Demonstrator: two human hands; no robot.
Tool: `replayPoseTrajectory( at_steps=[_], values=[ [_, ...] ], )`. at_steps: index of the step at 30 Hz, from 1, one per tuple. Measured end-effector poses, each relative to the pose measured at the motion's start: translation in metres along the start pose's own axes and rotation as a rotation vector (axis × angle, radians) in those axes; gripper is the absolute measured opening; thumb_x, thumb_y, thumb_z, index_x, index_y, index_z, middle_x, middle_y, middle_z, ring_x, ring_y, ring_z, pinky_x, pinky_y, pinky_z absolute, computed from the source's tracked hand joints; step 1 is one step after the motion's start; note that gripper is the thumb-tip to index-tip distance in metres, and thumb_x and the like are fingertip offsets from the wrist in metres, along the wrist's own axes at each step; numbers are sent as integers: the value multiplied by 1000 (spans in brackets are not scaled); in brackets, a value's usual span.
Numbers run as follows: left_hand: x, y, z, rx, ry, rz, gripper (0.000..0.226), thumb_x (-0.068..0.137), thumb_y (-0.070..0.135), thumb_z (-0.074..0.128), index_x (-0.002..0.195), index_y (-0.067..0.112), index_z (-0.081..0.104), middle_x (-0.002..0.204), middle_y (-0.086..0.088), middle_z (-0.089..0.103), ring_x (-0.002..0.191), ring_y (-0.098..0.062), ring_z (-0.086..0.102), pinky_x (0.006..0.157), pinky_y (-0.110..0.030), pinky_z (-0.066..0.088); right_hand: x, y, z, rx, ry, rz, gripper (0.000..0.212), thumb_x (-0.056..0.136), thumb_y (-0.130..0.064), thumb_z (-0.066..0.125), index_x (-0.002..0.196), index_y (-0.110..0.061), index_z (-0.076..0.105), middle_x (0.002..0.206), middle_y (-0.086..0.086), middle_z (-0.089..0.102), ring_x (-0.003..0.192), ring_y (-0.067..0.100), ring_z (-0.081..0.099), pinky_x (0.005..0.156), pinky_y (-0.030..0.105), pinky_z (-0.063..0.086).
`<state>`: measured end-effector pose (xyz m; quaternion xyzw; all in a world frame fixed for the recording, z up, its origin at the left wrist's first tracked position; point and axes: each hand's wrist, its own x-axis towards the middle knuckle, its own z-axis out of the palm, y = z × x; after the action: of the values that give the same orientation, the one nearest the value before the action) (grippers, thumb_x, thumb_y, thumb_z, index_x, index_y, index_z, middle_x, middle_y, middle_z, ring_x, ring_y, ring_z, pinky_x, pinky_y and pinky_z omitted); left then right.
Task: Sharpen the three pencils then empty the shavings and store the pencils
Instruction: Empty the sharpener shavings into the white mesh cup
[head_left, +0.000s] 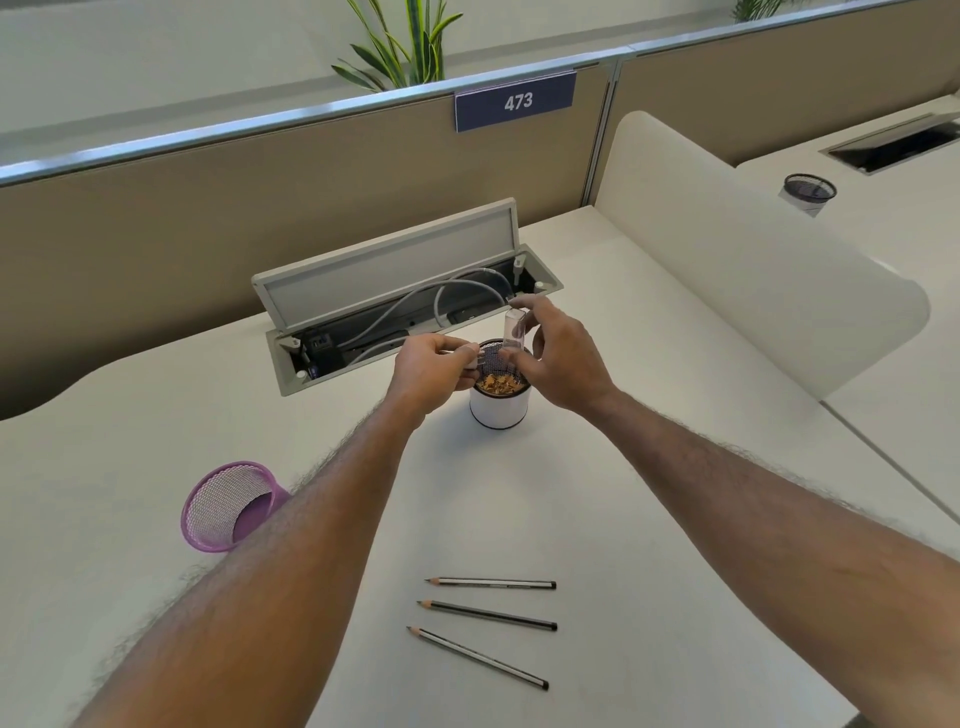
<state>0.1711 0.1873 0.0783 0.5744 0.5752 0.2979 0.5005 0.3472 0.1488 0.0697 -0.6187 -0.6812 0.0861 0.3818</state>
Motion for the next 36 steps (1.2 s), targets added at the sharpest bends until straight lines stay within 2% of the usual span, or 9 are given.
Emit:
replayPoseTrajectory(
  at_steps=[2, 7, 12, 18, 22, 26, 29, 31, 36],
  values=[
    [0, -1, -1, -2, 2, -1, 14, 95, 20, 63, 101, 11, 71, 91, -5, 72, 79, -14, 73, 64, -20, 59, 0, -1, 0, 16, 13, 4, 52, 79, -23, 76, 125, -16, 53, 93, -1, 65, 67, 8, 54, 60, 22, 53],
    [0, -2, -3, -32, 4, -12, 13, 96, 18, 63, 103, 11, 71, 87, -8, 73, 76, -16, 74, 63, -21, 59, 4, -6, 0, 261, 95, 211, 54, 79, -24, 77, 125, -17, 52, 93, -5, 67, 75, 9, 64, 64, 12, 53],
    [-2, -5, -3, -77, 10, -9, 15, 97, 17, 61, 109, 12, 70, 86, -8, 73, 73, -17, 74, 63, -22, 59, 8, -3, -4, 715, 112, 583, 48, 83, -14, 74, 126, -12, 50, 99, 15, 70, 83, 24, 72, 72, 37, 61],
    [-5, -5, -3, -247, -33, -56, 19, 100, 9, 53, 111, 9, 68, 90, -12, 73, 75, -17, 74, 64, -22, 59, 9, -4, -9, 1092, 108, 810, 50, 85, -12, 72, 129, -3, 48, 96, 15, 70, 69, 18, 69, 64, 28, 56],
    [-7, -3, -1, -316, -55, -57, 19, 101, 7, 48, 107, 10, 66, 91, -14, 72, 75, -16, 74, 66, -23, 61, 6, -4, -10, 998, 121, 751, 49, 85, -9, 72, 127, -5, 48, 105, 20, 68, 72, 20, 71, 63, 27, 57],
    [-8, -2, 2, -319, -57, -61, 20, 103, 7, 46, 107, 9, 66, 88, -13, 73, 73, -15, 75, 65, -22, 60, 3, -5, -9, 685, 54, 567, 47, 83, -10, 72, 124, -14, 51, 98, 10, 69, 90, 24, 69, 68, 32, 61],
    [-8, -3, 3, -322, -49, -64, 22, 103, 8, 45, 108, 5, 66, 83, -12, 75, 70, -15, 75, 61, -21, 58, 0, -8, -8, 521, 0, 450, 42, 80, -9, 67, 117, -22, 51, 81, -1, 67, 80, 13, 68, 64, 23, 57],
    [-8, -3, 4, -321, -46, -65, 22, 103, 10, 45, 108, 4, 67, 82, -11, 75, 69, -14, 75, 60, -20, 58, 0, -9, -7, 512, -20, 417, 33, 85, -5, 56, 113, -20, 51, 77, 4, 69, 71, 8, 67, 59, 19, 54],
    [-6, -2, 7, -288, -38, -65, 23, 103, 13, 46, 110, 5, 67, 87, -12, 75, 70, -13, 75, 64, -22, 60, 1, -11, -2, 405, -81, 356, 16, 87, -6, 52, 101, -11, 59, 81, 19, 65, 72, 21, 63, 62, 40, 58]
  ],
)
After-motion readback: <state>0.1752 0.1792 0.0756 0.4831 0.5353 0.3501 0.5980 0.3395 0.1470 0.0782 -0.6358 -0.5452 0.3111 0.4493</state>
